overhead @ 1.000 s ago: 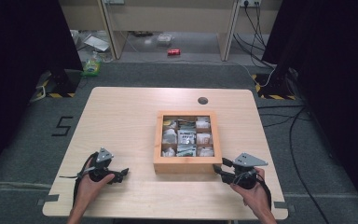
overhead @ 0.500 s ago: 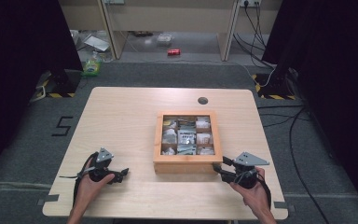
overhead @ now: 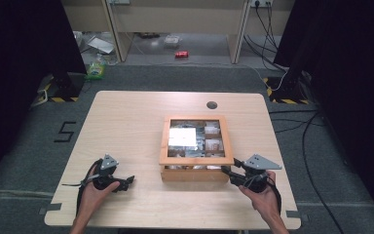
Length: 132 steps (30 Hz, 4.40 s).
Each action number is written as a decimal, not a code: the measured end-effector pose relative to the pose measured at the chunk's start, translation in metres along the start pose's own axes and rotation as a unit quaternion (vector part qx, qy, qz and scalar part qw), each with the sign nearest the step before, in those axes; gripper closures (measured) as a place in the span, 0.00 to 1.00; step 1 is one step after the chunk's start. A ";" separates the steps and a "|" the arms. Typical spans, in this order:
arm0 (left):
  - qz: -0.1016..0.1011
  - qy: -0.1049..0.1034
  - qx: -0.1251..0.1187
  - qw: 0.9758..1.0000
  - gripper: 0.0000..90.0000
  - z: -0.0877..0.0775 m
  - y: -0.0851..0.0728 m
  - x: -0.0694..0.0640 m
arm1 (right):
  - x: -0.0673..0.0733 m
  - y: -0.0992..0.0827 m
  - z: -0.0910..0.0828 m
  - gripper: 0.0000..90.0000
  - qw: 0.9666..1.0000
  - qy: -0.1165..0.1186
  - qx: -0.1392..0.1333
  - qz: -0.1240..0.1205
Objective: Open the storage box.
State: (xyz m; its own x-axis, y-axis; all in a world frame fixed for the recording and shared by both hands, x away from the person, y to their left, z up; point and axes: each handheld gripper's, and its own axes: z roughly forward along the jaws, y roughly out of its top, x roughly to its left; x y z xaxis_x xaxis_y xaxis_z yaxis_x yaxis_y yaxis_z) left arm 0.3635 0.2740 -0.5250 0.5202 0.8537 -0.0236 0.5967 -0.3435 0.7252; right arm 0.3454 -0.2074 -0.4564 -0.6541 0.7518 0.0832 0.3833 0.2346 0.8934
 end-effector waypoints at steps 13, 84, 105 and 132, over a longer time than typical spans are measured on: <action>0.000 0.000 0.000 1.000 0.00 0.000 0.000 0.000 | -0.010 0.023 0.001 0.61 0.999 0.000 -0.039 -0.011; 0.000 0.000 0.001 1.000 0.00 0.000 0.000 0.000 | -0.070 0.114 0.080 0.59 0.997 -0.048 -0.067 0.011; 0.001 0.000 0.001 1.000 0.00 0.000 0.000 0.000 | -0.082 0.123 0.102 0.56 0.994 -0.086 -0.056 0.032; 0.001 0.001 0.001 1.000 0.00 0.000 0.000 0.000 | -0.079 0.108 0.098 0.53 0.996 -0.076 -0.002 0.045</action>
State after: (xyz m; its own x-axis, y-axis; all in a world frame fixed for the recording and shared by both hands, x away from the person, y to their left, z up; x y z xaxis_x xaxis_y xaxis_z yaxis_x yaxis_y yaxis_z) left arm 0.3634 0.2741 -0.5249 0.5202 0.8538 -0.0218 0.5971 -0.3453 0.7240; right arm 0.5022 -0.1806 -0.4100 -0.5102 0.8547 0.0955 0.4334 0.1596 0.8869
